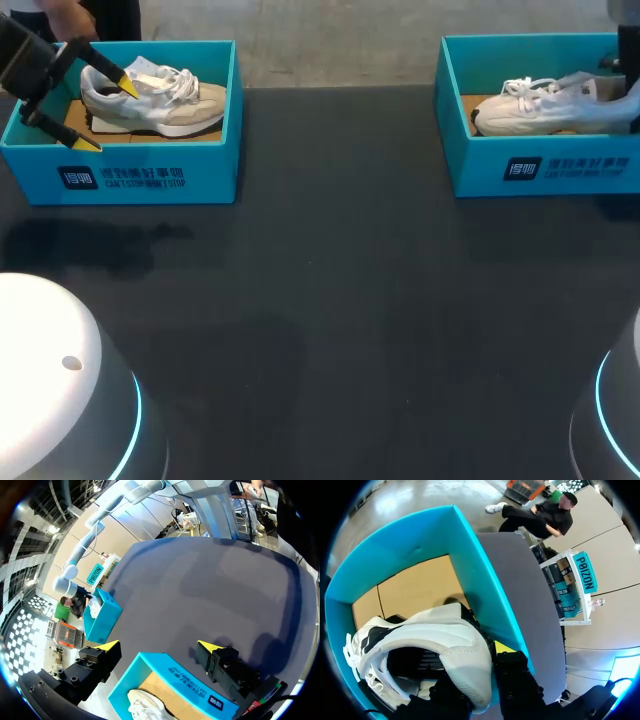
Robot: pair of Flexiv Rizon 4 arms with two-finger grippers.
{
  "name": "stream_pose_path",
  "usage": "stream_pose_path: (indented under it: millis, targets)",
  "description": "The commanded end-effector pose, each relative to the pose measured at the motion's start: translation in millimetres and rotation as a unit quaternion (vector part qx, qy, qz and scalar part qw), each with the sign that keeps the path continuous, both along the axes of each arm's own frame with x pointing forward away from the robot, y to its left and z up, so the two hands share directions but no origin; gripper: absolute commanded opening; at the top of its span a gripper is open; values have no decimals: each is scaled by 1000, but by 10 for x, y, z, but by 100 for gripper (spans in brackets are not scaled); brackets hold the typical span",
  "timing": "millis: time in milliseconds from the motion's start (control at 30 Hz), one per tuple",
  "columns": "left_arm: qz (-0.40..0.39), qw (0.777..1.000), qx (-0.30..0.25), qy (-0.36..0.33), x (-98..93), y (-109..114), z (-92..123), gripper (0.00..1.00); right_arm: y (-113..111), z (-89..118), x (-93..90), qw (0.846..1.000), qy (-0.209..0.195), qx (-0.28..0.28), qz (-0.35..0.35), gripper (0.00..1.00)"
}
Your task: Take the shoe out of the shoebox, open the shoe tongue, remove and reinsert the insole, then place the shoe into the shoebox
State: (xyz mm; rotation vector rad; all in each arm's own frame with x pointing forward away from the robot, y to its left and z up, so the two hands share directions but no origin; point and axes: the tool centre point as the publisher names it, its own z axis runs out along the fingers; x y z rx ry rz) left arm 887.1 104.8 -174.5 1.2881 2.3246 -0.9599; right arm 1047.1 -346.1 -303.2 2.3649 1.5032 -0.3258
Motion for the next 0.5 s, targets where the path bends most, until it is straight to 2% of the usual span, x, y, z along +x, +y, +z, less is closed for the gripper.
stream_pose_path:
  millis: [33,500]
  targets:
    - [0,1000,2,0,-5,3,5,100,15,59,-46,1000,-3,0,8,0]
    - [0,1000,2,0,-5,3,5,100,36,28,-214,999,14,-8,40,0]
